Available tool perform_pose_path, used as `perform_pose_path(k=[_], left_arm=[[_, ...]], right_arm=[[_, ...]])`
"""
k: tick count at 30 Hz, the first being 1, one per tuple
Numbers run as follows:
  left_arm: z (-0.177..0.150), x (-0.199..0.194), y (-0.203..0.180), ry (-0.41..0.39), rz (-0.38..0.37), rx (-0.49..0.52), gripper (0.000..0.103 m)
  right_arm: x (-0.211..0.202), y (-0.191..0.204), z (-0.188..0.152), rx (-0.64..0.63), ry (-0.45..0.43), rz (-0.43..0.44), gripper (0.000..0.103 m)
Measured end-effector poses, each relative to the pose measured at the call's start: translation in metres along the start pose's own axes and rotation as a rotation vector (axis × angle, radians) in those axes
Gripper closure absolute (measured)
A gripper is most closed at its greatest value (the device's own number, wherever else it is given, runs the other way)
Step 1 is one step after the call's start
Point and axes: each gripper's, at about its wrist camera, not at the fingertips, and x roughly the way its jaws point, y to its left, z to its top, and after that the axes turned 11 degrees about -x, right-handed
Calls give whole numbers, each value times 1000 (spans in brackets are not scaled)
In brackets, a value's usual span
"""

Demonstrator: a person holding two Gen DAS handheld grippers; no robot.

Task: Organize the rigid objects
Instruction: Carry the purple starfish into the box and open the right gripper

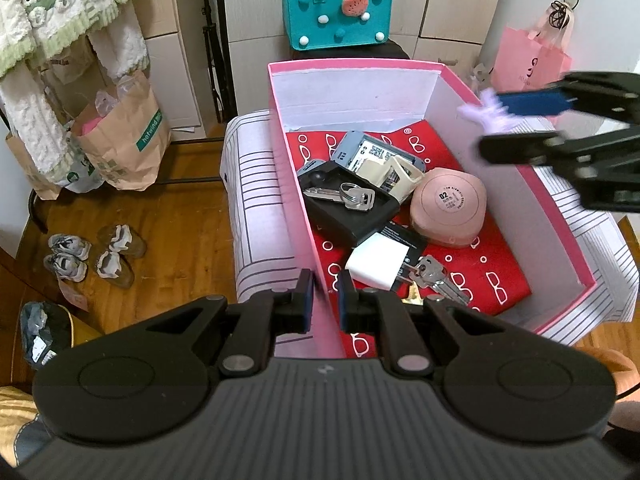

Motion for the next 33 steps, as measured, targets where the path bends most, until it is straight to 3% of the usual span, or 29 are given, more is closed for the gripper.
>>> perform_pose_path(k=[8, 17, 23, 33], left_arm=[[0, -1, 2, 4, -7, 0, 93], [-1, -1, 3, 3, -14, -1, 93], [-2, -1, 2, -1, -15, 13, 93], [-5, -2, 3, -12, -15, 2, 93]], right_arm=[[64, -24, 11, 116, 66, 88, 50], [120, -38, 3, 131, 190, 17, 49], [84, -40, 5, 113, 94, 15, 39], [33, -32, -18, 107, 75, -15, 33]])
